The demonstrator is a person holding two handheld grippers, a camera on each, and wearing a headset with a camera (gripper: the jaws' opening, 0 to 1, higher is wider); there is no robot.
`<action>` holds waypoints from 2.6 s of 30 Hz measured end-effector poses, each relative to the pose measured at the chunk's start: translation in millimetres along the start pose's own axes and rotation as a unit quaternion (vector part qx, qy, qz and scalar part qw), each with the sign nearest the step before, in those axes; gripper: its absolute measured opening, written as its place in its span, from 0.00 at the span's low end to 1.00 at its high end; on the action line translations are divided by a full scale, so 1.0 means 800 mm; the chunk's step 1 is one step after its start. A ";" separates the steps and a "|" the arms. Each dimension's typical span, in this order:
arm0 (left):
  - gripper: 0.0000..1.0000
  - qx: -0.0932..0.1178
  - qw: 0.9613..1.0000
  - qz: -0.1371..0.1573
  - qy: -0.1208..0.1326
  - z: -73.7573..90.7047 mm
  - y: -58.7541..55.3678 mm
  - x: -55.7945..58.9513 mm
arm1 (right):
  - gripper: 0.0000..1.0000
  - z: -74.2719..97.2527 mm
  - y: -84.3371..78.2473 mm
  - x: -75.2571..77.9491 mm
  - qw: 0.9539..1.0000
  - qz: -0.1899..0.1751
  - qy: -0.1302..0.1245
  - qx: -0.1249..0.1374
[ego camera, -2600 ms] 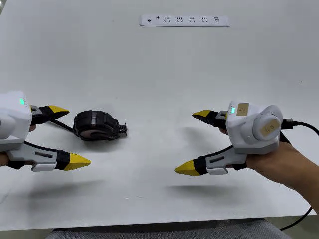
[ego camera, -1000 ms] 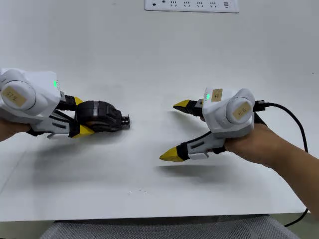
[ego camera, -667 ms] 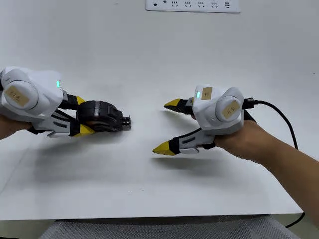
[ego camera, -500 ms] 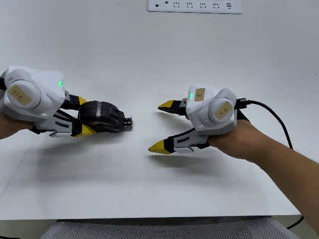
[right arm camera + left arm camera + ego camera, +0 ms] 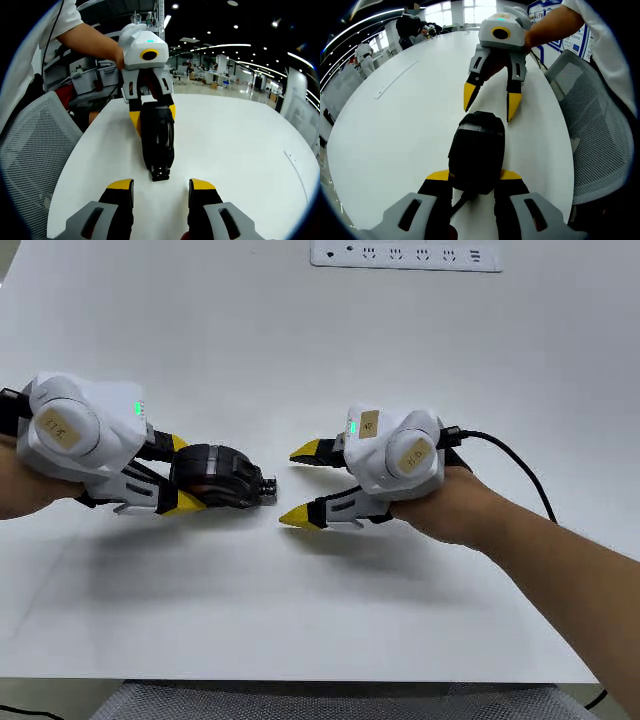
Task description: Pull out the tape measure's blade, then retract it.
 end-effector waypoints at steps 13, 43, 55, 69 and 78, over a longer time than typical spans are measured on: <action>0.26 0.001 1.000 0.004 -0.002 0.000 -0.001 -0.001 | 0.26 -0.019 -0.001 0.001 0.999 0.009 0.032 0.003; 0.26 0.002 1.000 0.000 -0.008 0.001 -0.001 -0.002 | 0.11 -0.030 -0.006 0.003 0.999 0.010 0.041 0.013; 0.26 0.002 1.000 -0.001 -0.006 0.002 -0.001 -0.001 | 0.10 -0.030 -0.007 0.003 0.999 0.013 0.039 0.016; 0.26 -0.002 1.000 -0.011 -0.005 0.002 0.000 0.000 | 0.08 -0.027 -0.008 0.001 0.999 0.016 0.033 0.017; 0.26 -0.002 1.000 -0.010 -0.005 0.001 -0.001 0.000 | 0.08 -0.022 -0.010 0.001 0.999 0.016 0.029 0.018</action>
Point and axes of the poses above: the centre of the closed fingertips' face, and the gripper's own axes: z roughly backward along the fingers, x roughly to its right, y roughly out of its top, the point moved 9 cm from there along z, roughly backward along the fingers, and after that the axes turned 15 degrees about x, right-handed, at the moved point
